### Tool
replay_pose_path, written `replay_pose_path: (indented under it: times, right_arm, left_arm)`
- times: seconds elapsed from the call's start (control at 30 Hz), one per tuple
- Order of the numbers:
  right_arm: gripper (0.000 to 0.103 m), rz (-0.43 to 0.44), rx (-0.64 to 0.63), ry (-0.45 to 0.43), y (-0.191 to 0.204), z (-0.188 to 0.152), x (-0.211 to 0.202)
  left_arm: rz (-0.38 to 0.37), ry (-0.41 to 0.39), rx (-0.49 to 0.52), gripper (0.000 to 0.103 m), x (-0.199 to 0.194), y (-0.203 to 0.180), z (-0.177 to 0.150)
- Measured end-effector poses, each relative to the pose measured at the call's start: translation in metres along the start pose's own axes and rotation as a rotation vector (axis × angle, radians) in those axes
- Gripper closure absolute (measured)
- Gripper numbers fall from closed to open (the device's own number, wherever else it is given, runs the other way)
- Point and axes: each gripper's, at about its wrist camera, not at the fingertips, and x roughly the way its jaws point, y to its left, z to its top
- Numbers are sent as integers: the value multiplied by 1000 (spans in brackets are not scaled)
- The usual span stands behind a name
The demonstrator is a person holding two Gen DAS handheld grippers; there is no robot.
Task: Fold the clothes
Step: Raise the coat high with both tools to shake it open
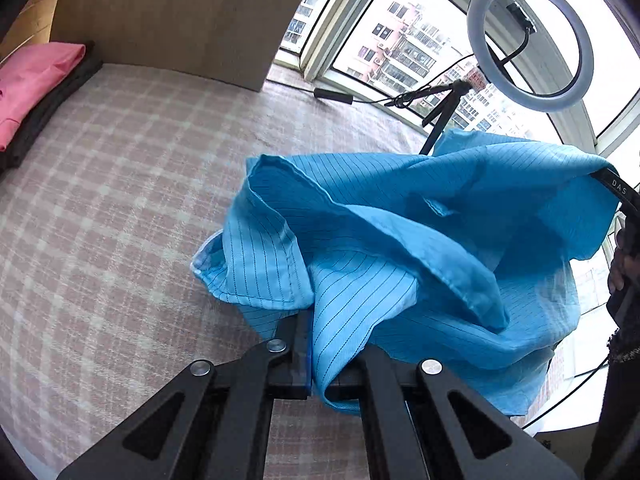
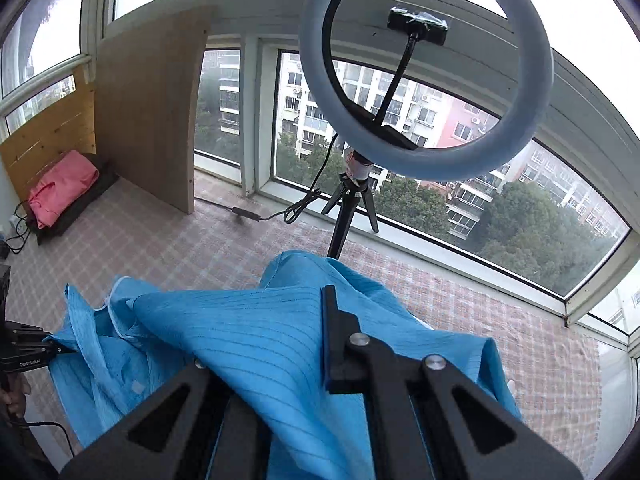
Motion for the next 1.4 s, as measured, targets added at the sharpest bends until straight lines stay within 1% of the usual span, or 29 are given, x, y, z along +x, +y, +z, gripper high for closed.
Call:
replay_pose_path:
  times: [0.03,0.13,0.23,0.27,0.3,0.33,0.4,0.53,0.6,0.67,0.73,0.8,0.83,0.87,0.97,1.03,1.13,1.17,1.2,1.37,1.4]
  right_arm:
    - [102,-16,15,-37,-5,8,-19]
    - [102,-63,60,-150,-22,34,-74]
    - [102,-101,105,-262,-36,62,-135]
    - [102,-108,120,-299,-40,73,-159]
    - [102,-129,128,-339,-40,84,-185]
    - [102,-151,136,-378,-41,94,-211]
    - [102,-195,148,-451,-36,113,-261]
    - [102,-256,191,-553,-18,144,-358]
    - [102,-284,210,-582,-2,158,-397]
    - [102,-299,216,-604,17,167,-429]
    - [102,-313,210,-619,36,174,-458]
    - [102,-352,188,-640,66,176,-476]
    - [102,-372,177,-650,81,177,-484]
    - [102,-371,176,-661,93,175,-492]
    - [102,-347,196,-690,122,168,-502]
    - [102,-335,204,-700,140,155,-508]
    - [102,-322,207,-704,167,138,-516]
    - [102,-318,207,-701,175,133,-515]
    - [102,-311,207,-699,180,127,-514]
    - [102,-265,218,-684,202,98,-507]
    - [102,-261,219,-683,203,94,-503]
  left_arm:
    - [-4,-42,15,102,-18,1,6]
    - [-4,-156,103,103,-68,-11,41]
    - [-2,-292,191,103,-125,-32,80]
    - [-17,-331,219,103,-144,-42,96]
    - [-33,-369,248,103,-164,-52,111]
    - [-31,-406,273,103,-175,-61,135]
    - [-1,-498,327,103,-214,-80,163]
    - [11,-686,364,103,-315,-100,216]
    - [14,-762,381,103,-366,-103,233]
    - [9,-830,410,103,-414,-103,240]
    - [58,-883,451,103,-452,-101,240]
    - [110,-929,492,103,-485,-93,234]
    - [131,-947,513,103,-499,-87,230]
    - [143,-957,529,103,-510,-80,227]
    - [162,-972,577,103,-538,-54,218]
    - [179,-981,607,103,-552,-36,211]
    - [223,-993,646,103,-561,-17,198]
    - [238,-993,662,103,-563,-11,195]
    - [251,-991,679,103,-569,-4,184]
    - [246,-936,721,103,-579,15,177]
    - [264,-932,733,103,-582,13,174]
